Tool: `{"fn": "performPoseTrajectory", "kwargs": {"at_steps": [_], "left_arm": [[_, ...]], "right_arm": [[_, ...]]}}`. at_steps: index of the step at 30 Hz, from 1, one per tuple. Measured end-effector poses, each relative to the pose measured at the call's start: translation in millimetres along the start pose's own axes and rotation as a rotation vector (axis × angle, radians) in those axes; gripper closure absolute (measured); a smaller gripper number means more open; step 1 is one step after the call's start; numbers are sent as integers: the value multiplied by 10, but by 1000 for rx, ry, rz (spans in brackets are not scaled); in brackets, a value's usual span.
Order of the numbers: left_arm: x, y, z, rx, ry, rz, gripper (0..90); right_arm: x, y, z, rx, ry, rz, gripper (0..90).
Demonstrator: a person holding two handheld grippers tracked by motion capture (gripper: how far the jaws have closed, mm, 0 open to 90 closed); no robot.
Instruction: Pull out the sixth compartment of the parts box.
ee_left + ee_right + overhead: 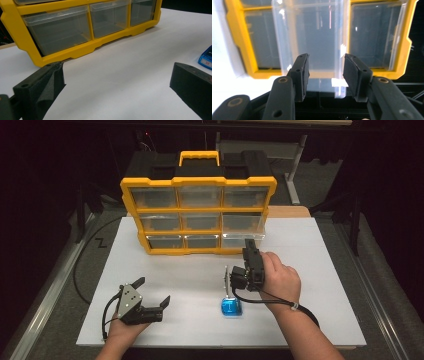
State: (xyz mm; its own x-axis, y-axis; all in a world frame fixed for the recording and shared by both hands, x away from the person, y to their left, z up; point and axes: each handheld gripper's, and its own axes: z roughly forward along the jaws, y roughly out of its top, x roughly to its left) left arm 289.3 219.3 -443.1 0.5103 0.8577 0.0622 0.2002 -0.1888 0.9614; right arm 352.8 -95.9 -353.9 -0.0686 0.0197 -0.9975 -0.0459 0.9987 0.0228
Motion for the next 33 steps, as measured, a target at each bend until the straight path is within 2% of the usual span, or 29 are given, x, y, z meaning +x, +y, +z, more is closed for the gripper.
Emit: {"fn": "performPoseTrajectory", "kwargs": {"at_steps": [8,17,19,22,23,24,26,28,33], "left_arm": [[5,-5,7,5,1,1,4],[9,-6,8,5,3,0,4],[10,-6,6,5,3,0,4],[12,-7,5,5,4,-1,4],[13,-7,4,5,4,-1,4],[13,-8,6,5,5,-1,4],[14,-8,7,6,5,0,4],[15,-10,10,9,5,0,4],[13,-12,12,9,5,0,4]], "right_arm": [[147,-143,-35,13,56,-7,522],[428,-333,-49,32,112,-22,459],[454,-351,-53,38,121,-27,453],[574,-421,-66,49,141,-34,437],[574,-421,-66,49,141,-34,437],[647,-461,-74,56,158,-32,437],[669,-474,-79,62,164,-31,437],[755,-524,-91,68,182,-30,433],[858,-593,-116,81,195,-38,428]]}}
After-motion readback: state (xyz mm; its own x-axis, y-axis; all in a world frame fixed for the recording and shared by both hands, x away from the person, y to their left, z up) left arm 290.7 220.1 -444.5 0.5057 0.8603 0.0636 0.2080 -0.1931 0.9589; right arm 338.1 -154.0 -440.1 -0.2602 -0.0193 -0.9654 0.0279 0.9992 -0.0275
